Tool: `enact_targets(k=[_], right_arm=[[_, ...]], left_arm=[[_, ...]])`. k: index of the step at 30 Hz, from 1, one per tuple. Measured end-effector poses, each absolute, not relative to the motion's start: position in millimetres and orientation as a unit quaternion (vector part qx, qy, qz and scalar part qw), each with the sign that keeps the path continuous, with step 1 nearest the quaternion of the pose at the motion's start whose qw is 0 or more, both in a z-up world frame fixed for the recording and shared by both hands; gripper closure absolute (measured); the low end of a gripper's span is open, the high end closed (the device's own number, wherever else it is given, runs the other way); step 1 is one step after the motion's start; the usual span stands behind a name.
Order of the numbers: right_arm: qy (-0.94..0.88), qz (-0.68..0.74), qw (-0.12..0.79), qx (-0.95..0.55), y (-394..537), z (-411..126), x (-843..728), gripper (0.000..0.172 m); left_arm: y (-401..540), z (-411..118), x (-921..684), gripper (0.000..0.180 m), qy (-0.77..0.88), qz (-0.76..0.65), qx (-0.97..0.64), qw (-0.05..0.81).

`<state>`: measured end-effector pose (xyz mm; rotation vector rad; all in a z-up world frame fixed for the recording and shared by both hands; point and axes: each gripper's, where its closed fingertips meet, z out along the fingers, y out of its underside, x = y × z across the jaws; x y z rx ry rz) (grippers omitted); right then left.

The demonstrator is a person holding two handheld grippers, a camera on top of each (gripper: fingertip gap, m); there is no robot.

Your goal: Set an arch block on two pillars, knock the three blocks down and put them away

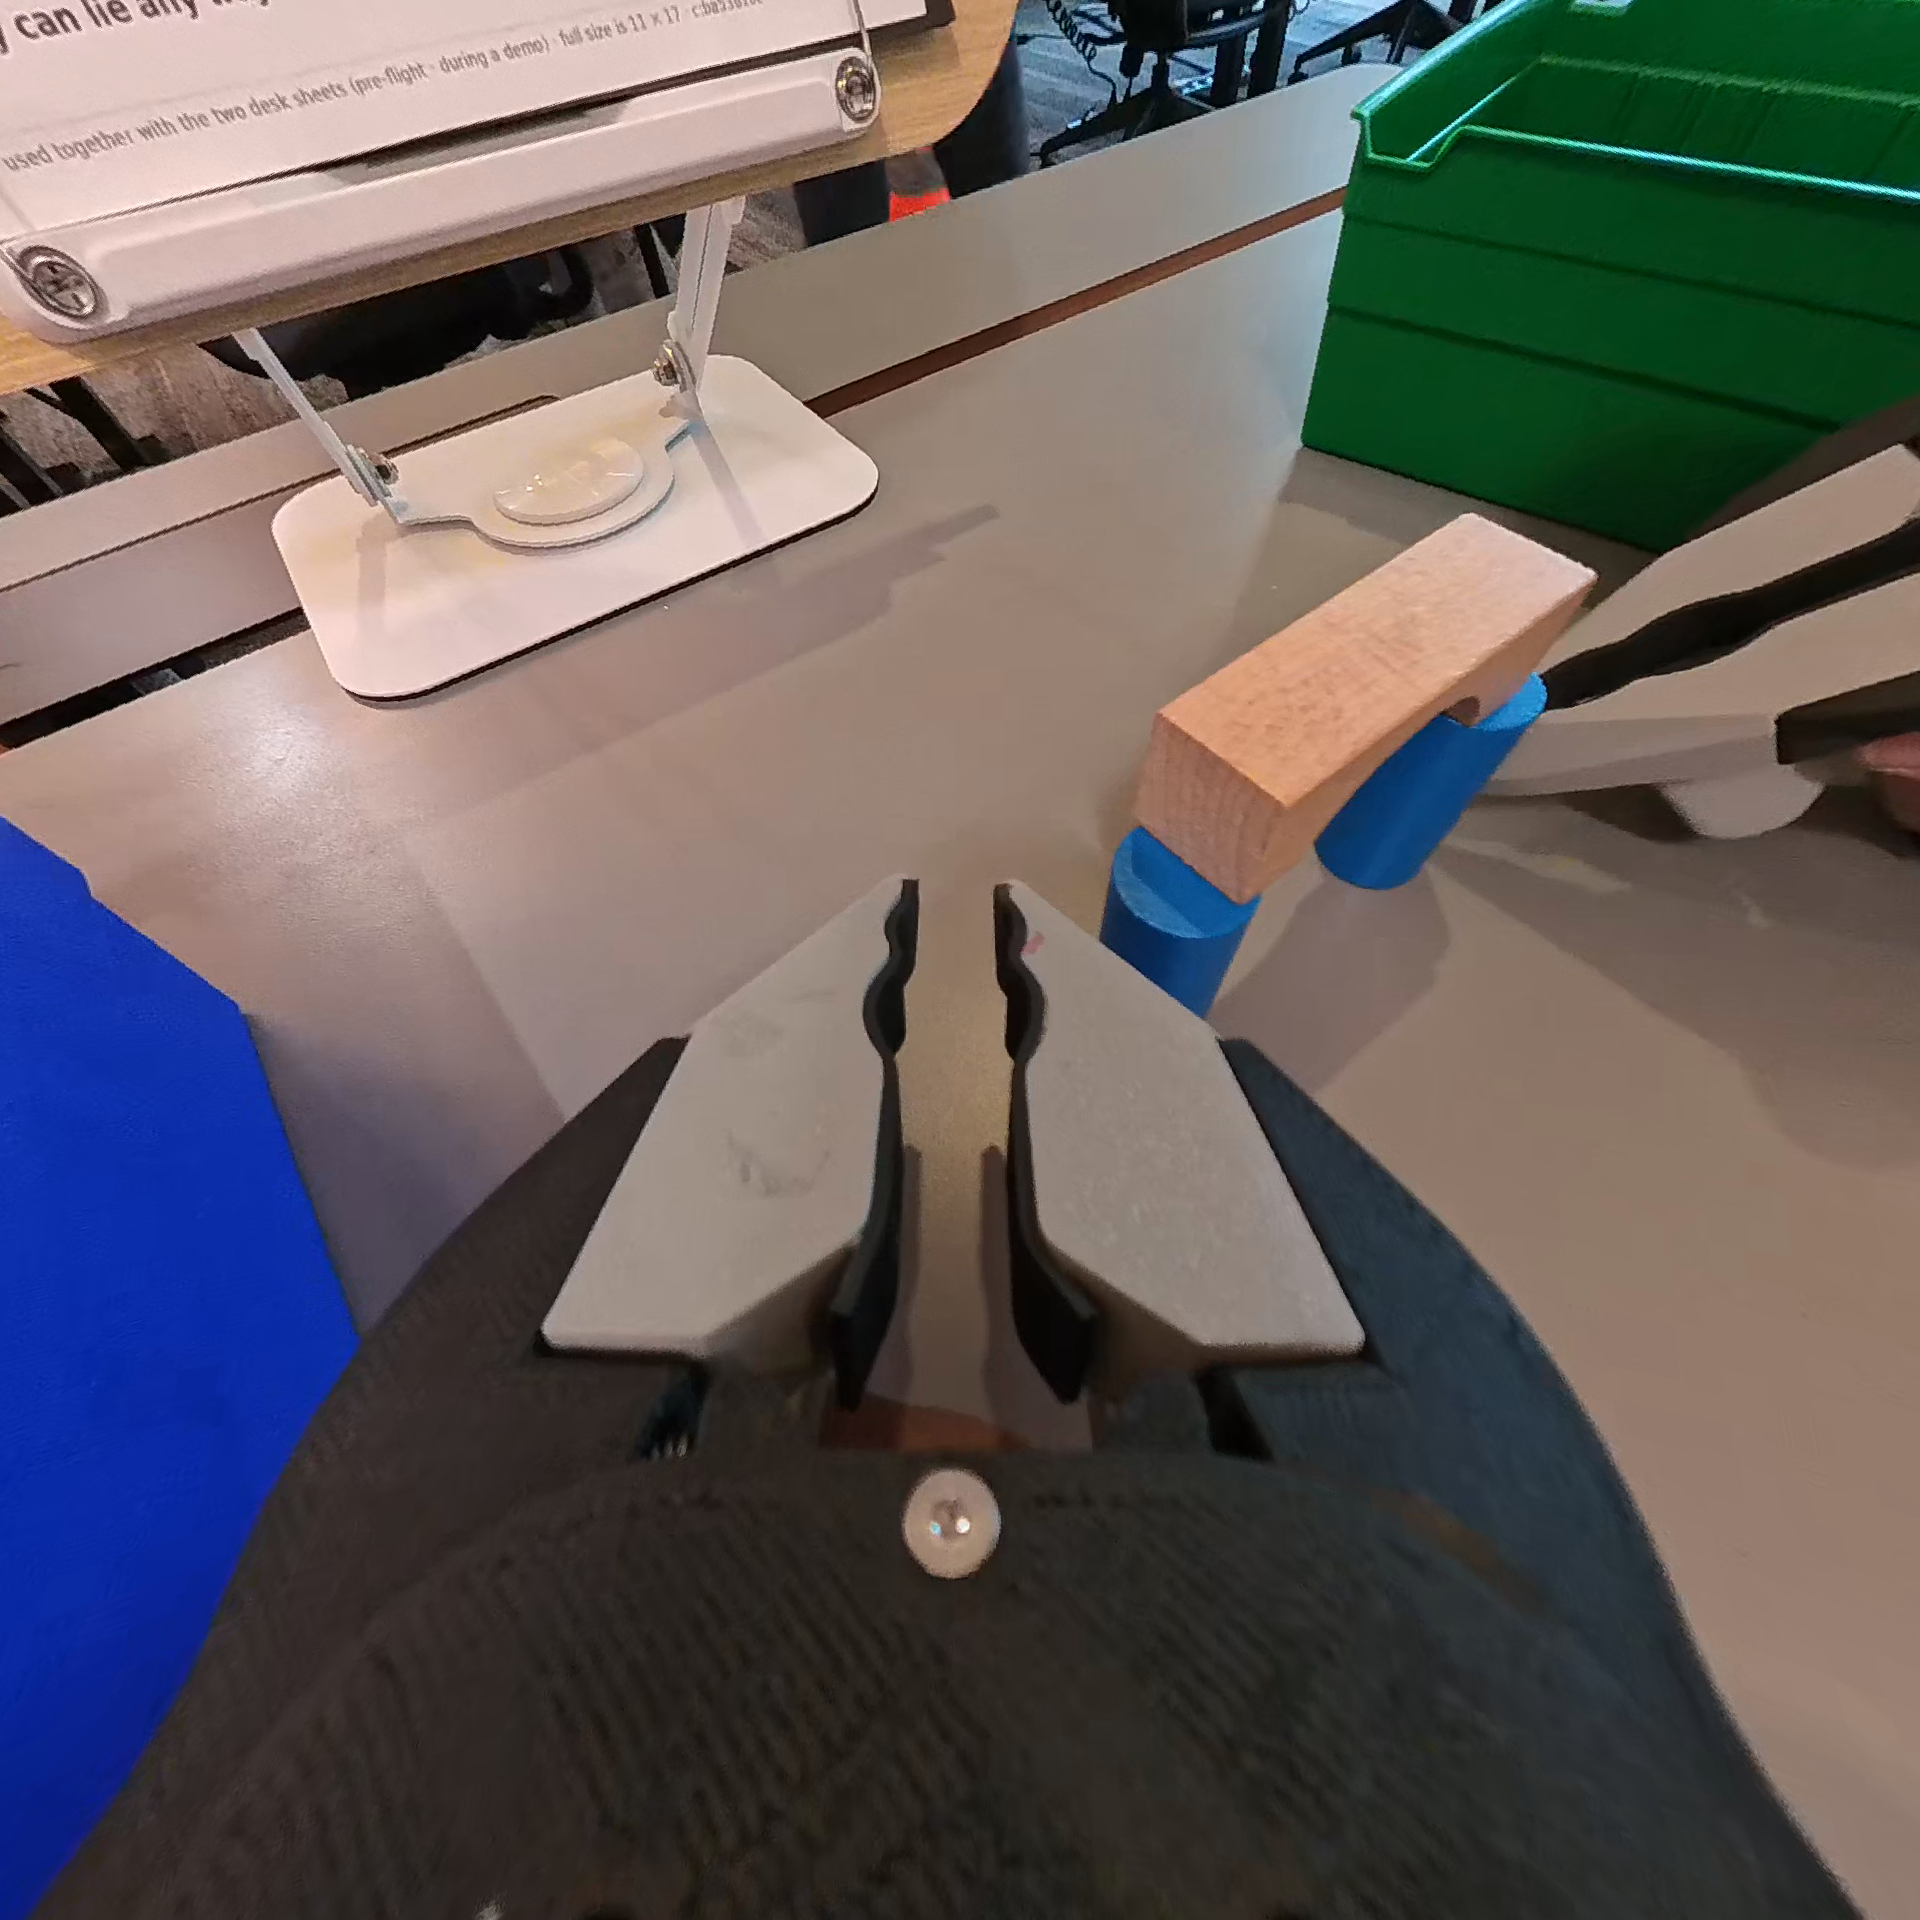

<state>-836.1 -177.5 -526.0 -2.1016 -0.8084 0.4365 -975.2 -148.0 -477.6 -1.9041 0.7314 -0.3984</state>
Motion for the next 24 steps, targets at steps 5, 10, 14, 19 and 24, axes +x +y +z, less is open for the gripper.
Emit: enact_targets(k=[5,10,14,19,24], right_arm=[[-0.326,0.167,0.410,-0.835,-175.8,-527.1,-838.6,0.164],[-0.324,0.166,0.408,-0.837,-177.6,-526.1,-835.0,0.164],[-0.347,0.182,0.406,-0.825,-191.0,-521.9,-838.3,0.170],[-0.375,0.200,0.404,-0.810,-200.4,-520.4,-852.5,0.168],[-0.386,0.169,0.390,-0.819,-199.4,-531.9,-850.3,0.167]], left_arm=[[-148.2,-478.4,-975.2,0.168,0.304,-0.164,-0.790,0.506],[-148.5,-478.3,-975.3,0.168,0.306,-0.164,-0.790,0.505],[-148.5,-477.4,-976.2,0.168,0.304,-0.165,-0.790,0.506],[-149.0,-477.1,-976.2,0.167,0.305,-0.166,-0.790,0.506],[-149.8,-475.9,-975.4,0.168,0.307,-0.167,-0.788,0.508]])
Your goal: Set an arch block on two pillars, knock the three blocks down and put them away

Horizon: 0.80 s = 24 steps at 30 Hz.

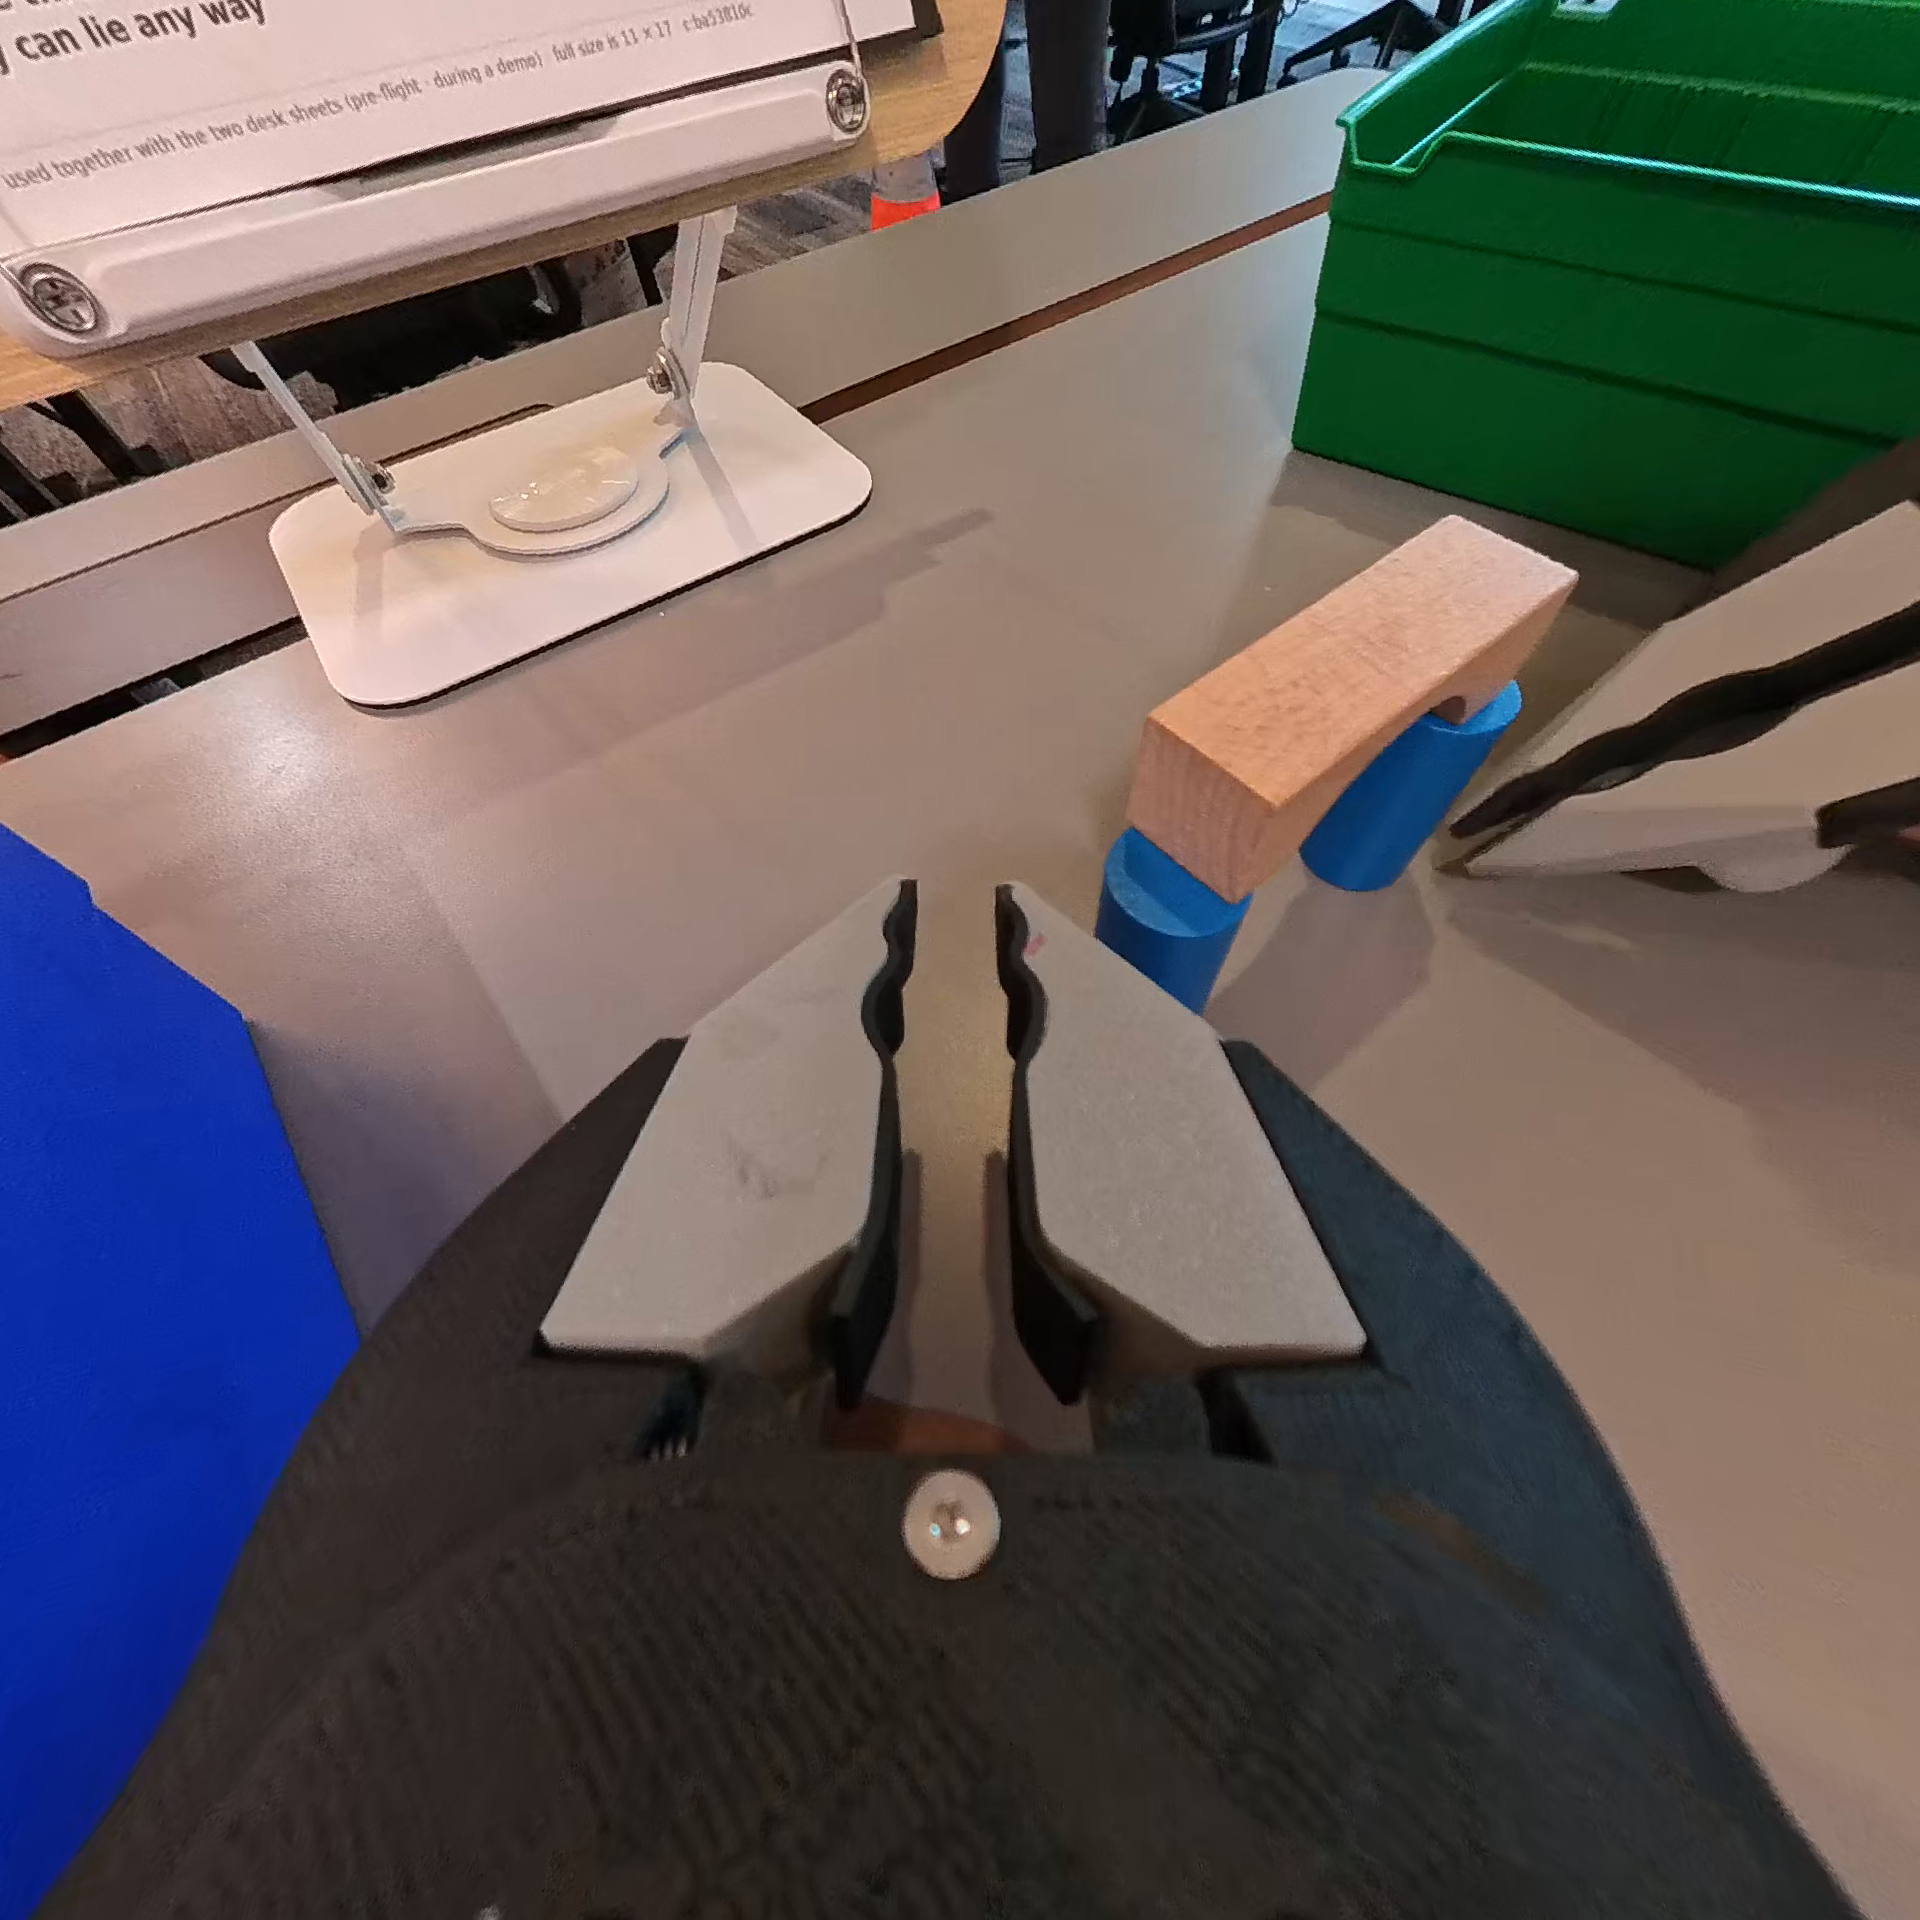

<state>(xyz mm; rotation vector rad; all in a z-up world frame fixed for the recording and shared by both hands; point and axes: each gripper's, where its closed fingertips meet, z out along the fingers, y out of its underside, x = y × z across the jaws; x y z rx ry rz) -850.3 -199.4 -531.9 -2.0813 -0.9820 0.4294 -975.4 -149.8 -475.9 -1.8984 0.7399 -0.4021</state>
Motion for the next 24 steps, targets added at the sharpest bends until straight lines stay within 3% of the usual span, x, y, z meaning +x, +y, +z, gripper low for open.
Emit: enact_targets(k=[24], right_arm=[[-0.348,0.157,0.396,-0.835,-185.2,-533.6,-842.3,0.164]], left_arm=[[-151.3,-478.9,-972.0,0.167,0.317,-0.163,-0.787,0.503]])
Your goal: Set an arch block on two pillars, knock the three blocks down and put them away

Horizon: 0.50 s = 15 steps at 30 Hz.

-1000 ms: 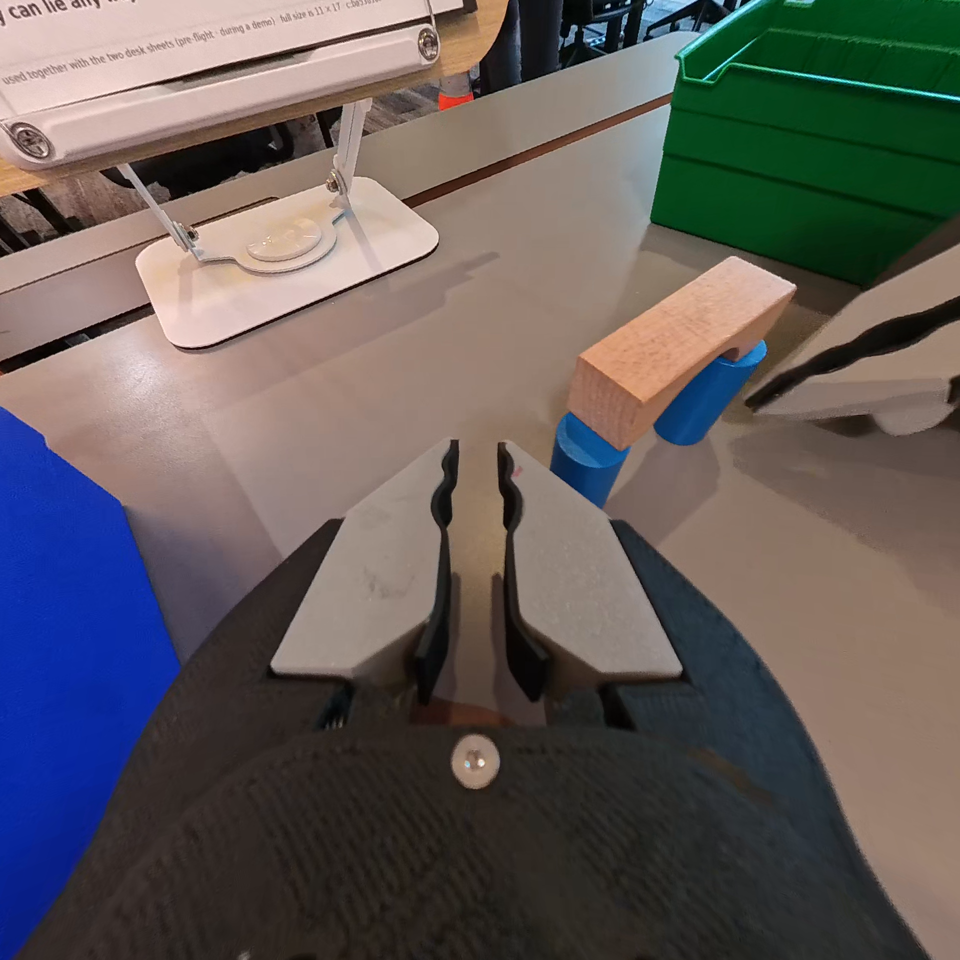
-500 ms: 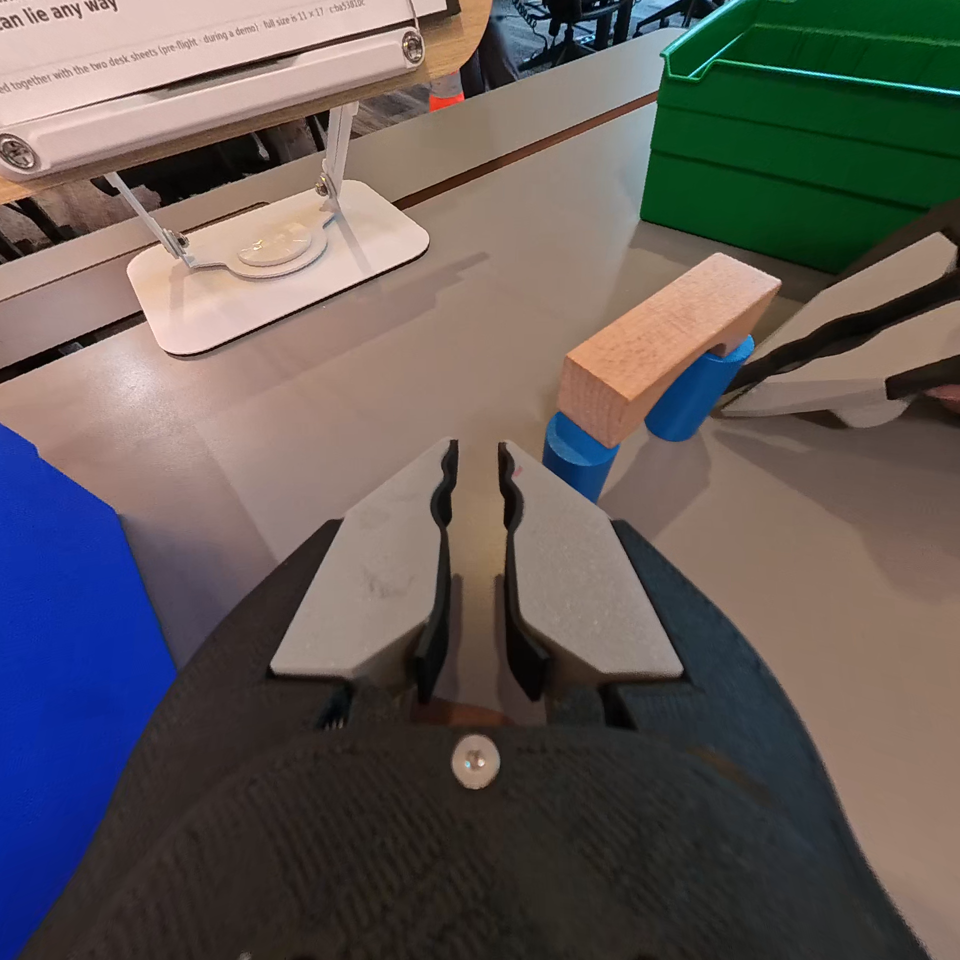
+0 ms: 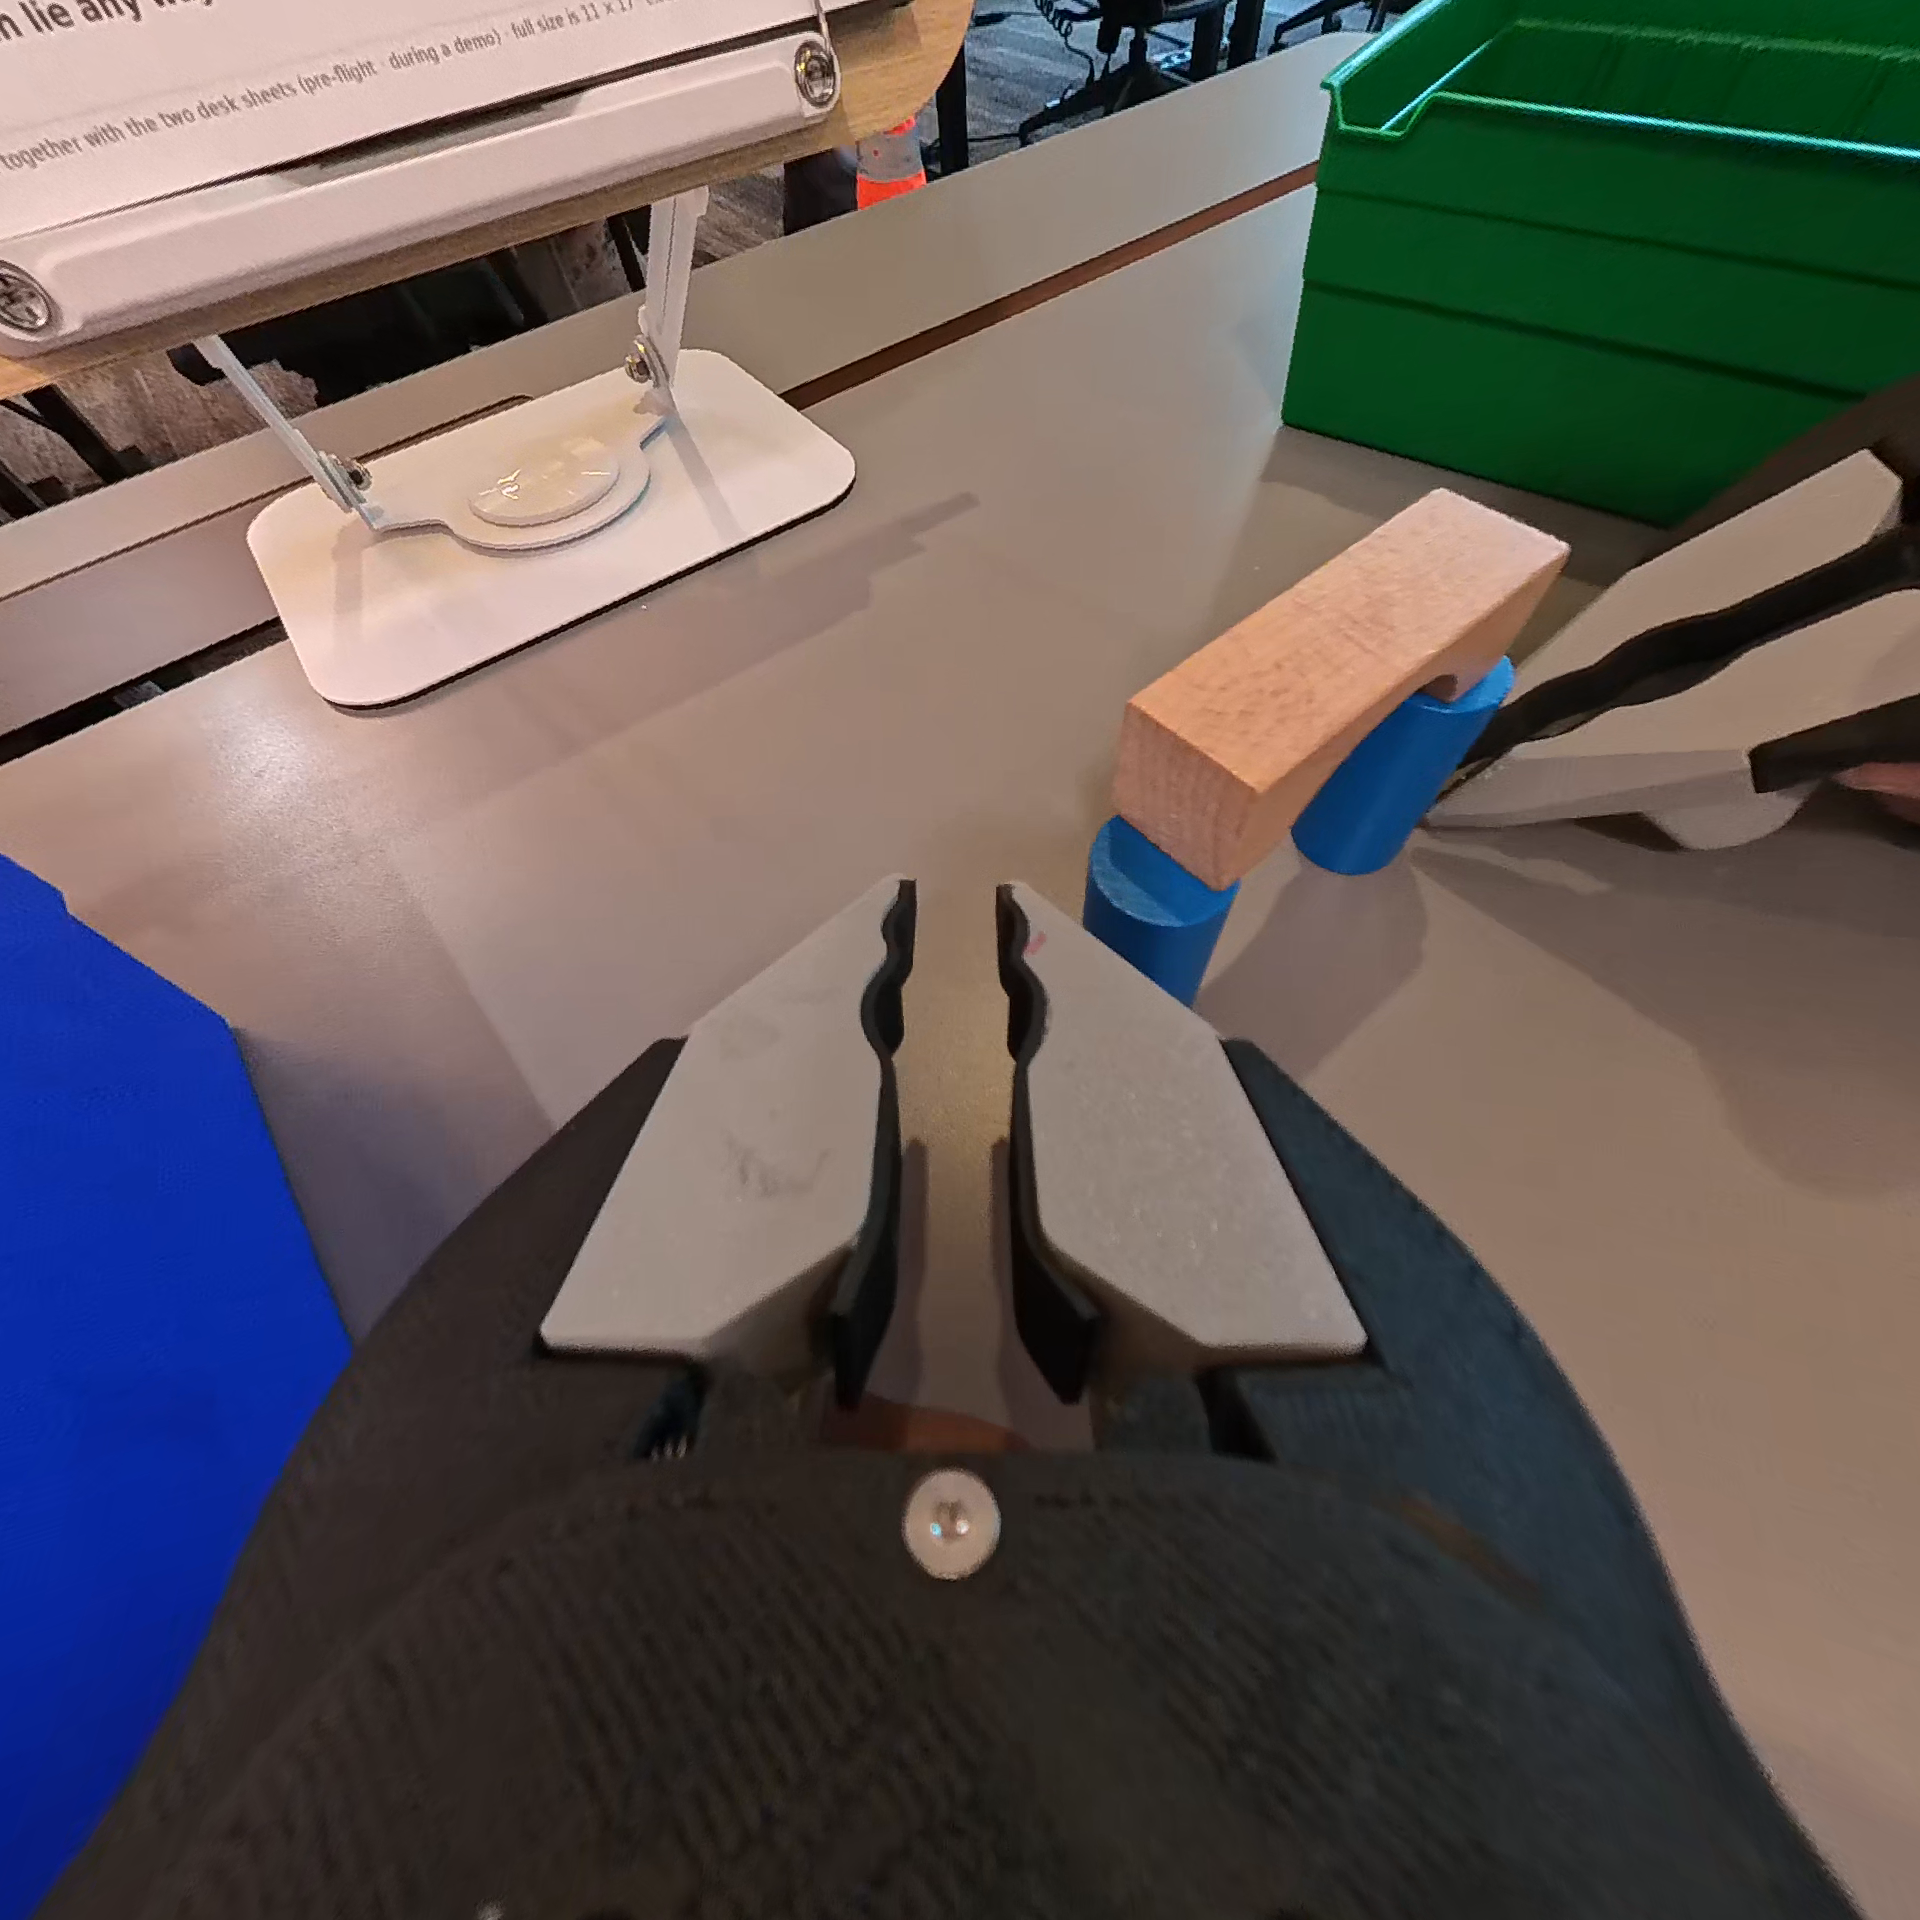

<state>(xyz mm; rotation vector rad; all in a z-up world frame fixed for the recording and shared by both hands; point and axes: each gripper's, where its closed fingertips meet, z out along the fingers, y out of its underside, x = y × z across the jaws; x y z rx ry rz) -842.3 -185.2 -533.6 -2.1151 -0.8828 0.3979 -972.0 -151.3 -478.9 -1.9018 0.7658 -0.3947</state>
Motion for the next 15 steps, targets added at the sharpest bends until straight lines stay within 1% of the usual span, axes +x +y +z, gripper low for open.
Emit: enact_targets(k=[15], right_arm=[[-0.331,0.156,0.401,-0.840,-176.9,-532.6,-841.4,0.162]], left_arm=[[-152.2,-478.6,-970.5,0.167,0.320,-0.163,-0.786,0.504]])
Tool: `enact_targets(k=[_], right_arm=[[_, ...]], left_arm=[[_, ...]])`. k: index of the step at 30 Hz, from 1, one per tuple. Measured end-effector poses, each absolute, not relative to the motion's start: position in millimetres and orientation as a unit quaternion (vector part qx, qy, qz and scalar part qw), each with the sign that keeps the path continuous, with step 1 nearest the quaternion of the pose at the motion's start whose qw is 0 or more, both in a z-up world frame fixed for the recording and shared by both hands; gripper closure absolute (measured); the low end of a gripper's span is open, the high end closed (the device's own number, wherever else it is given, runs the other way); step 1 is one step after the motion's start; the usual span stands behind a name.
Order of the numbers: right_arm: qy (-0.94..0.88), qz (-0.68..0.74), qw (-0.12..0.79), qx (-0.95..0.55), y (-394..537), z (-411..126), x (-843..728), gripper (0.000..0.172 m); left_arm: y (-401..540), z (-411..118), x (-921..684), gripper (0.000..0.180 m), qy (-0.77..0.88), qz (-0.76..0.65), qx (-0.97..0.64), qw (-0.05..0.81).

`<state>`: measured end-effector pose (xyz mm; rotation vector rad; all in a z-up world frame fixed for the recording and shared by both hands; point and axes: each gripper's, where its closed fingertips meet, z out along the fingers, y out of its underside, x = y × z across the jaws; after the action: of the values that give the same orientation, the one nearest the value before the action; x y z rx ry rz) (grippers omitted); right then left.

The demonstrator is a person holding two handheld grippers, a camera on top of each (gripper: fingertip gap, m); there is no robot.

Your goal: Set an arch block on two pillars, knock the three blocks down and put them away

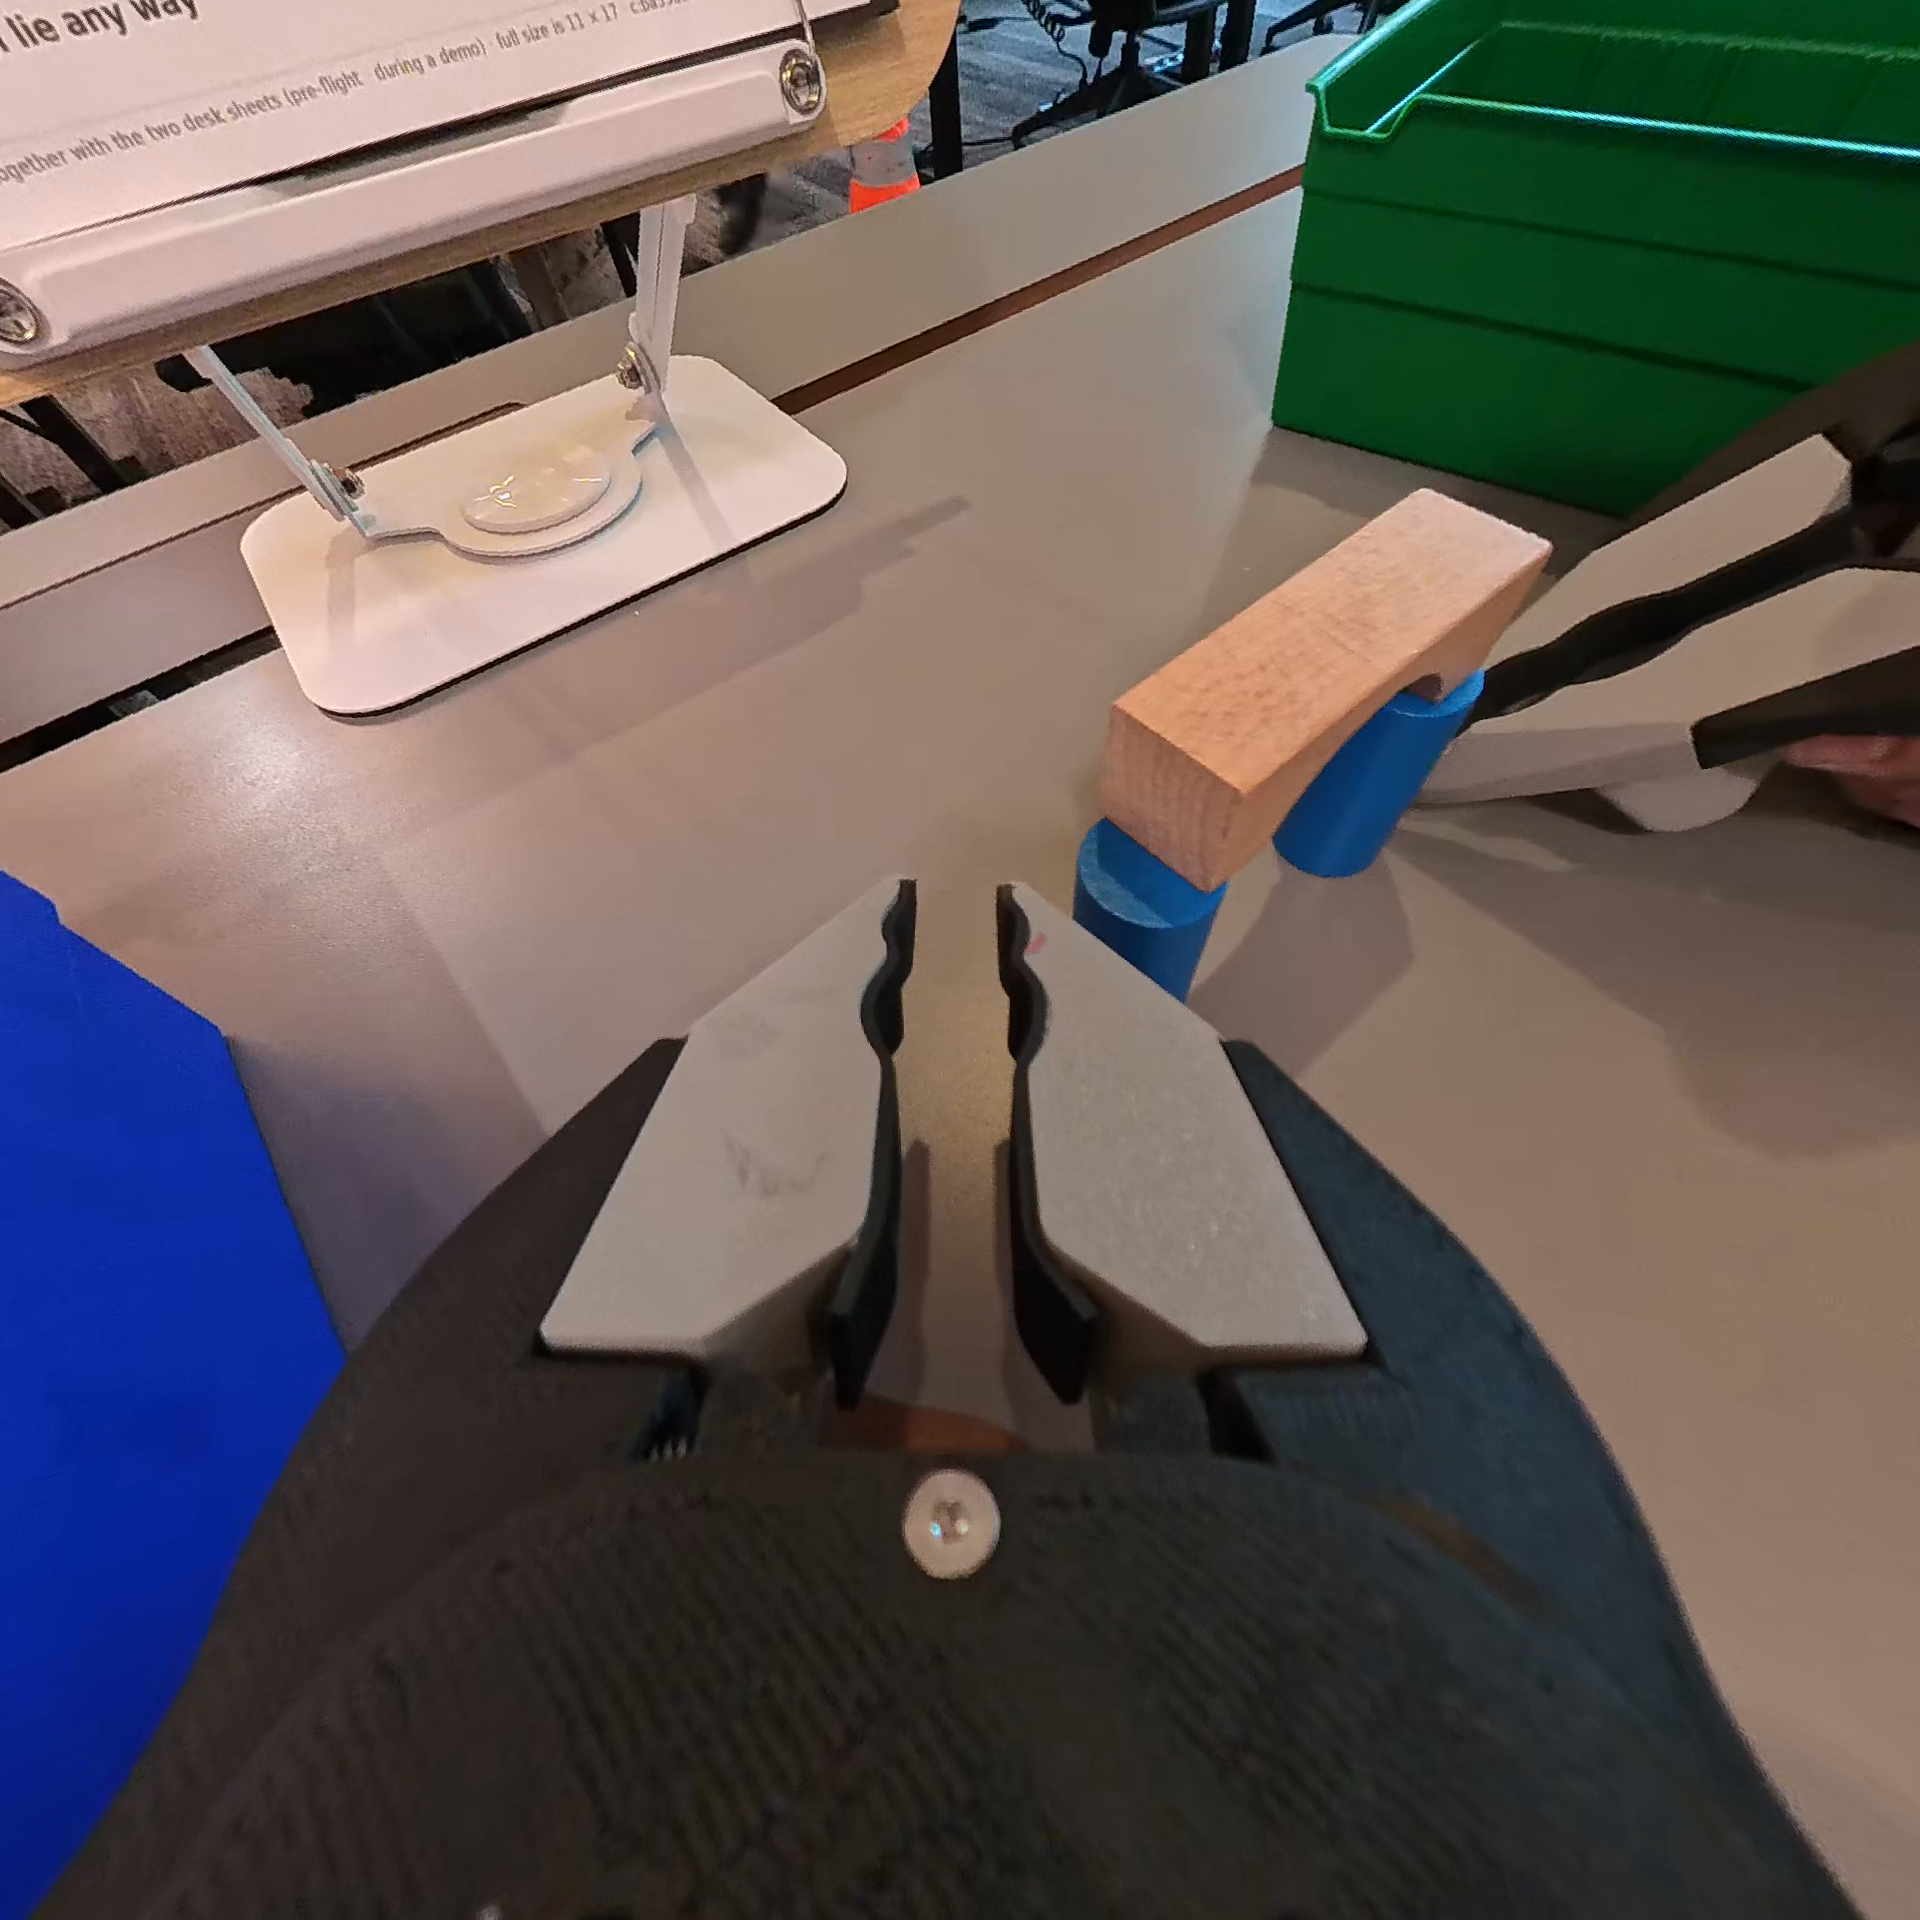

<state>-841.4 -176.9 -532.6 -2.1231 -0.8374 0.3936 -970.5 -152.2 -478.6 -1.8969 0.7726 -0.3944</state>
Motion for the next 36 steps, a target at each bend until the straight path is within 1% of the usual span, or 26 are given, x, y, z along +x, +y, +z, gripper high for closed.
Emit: enact_targets(k=[8,17,19,23,29,36], right_arm=[[-0.325,0.149,0.410,-0.839,-177.5,-528.5,-832.6,0.162],[-0.321,0.151,0.419,-0.836,-179.0,-523.7,-830.3,0.162],[-0.319,0.156,0.427,-0.831,-180.0,-519.1,-829.9,0.163],[-0.315,0.158,0.431,-0.831,-179.7,-517.0,-828.0,0.163],[-0.317,0.156,0.431,-0.830,-179.8,-516.5,-828.5,0.162],[-0.323,0.156,0.431,-0.828,-181.1,-516.3,-831.1,0.162]], left_arm=[[-151.8,-479.9,-972.1,0.167,0.320,-0.161,-0.788,0.501],[-153.1,-492.8,-973.7,0.168,0.322,-0.160,-0.805,0.471],[-153.6,-494.9,-974.2,0.170,0.323,-0.160,-0.808,0.466],[-154.8,-498.7,-973.6,0.180,0.323,-0.167,-0.813,0.454],[-161.1,-505.3,-964.7,0.180,0.332,-0.187,-0.816,0.434],[-166.5,-515.0,-953.1,0.180,0.366,-0.154,-0.811,0.429]])
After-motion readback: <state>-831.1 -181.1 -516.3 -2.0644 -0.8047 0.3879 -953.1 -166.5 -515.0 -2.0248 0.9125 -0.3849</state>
